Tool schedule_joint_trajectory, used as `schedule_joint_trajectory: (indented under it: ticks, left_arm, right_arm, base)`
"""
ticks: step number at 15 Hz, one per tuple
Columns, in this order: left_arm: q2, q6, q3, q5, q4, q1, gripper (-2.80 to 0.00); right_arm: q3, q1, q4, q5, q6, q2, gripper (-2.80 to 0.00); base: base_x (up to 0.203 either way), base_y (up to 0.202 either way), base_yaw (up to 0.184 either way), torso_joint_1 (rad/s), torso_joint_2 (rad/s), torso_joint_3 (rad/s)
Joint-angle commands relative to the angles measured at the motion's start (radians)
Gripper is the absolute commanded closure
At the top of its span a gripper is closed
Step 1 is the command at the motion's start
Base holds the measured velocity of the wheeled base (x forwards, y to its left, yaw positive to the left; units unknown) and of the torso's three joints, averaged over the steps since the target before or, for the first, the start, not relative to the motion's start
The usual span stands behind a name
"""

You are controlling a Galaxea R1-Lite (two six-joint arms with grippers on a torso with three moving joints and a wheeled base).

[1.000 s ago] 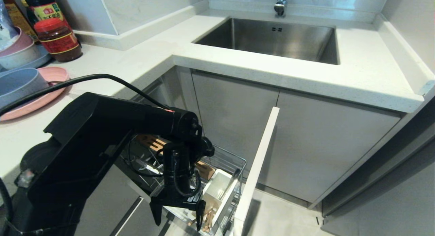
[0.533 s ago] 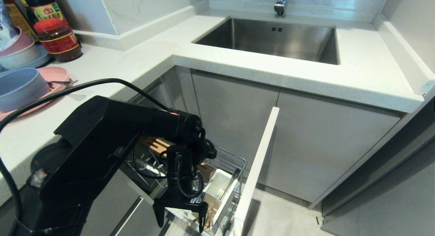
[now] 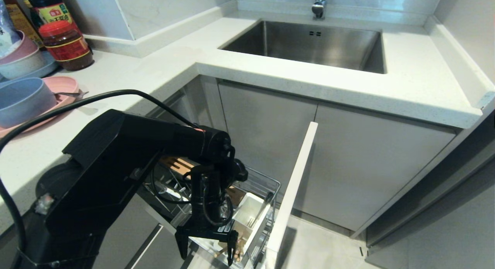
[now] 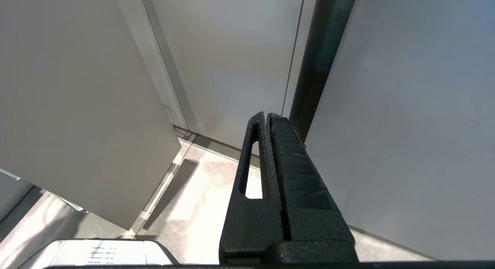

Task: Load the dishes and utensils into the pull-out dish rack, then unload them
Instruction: Take the chopsticks out of the cupboard

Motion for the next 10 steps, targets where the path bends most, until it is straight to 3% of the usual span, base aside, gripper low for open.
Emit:
schedule_joint_trajectory:
  ticks: [1,4,5,10]
  left_arm:
    - [-0.003,-0.002,0.000,-0.001,0.008,-0.001,-2.80]
    - [-0.003,-0.003,-0.001,-0.001,0.007,-0.001,-2.80]
    - [-0.003,-0.004,-0.004,-0.001,0.007,-0.001,0.00]
    - [0.000,-0.043,-0.024,-0.006,-0.001,-0.015,0.00]
  right_arm:
    - [0.000,0.000,0.000,0.000,0.000,0.000,0.00]
    - [0.000,0.000,0.000,0.000,0.000,0.000,0.00]
    - [0.000,0.000,0.000,0.000,0.000,0.000,0.00]
    - [0.000,0.000,0.000,0.000,0.000,0.000,0.00]
  base:
    - [0.000,0.000,0.000,0.000,0.00,0.000]
    - [0.000,0.000,0.000,0.000,0.00,0.000]
    - [0.000,0.000,0.000,0.000,0.00,0.000]
    - [0.000,0.000,0.000,0.000,0.00,0.000]
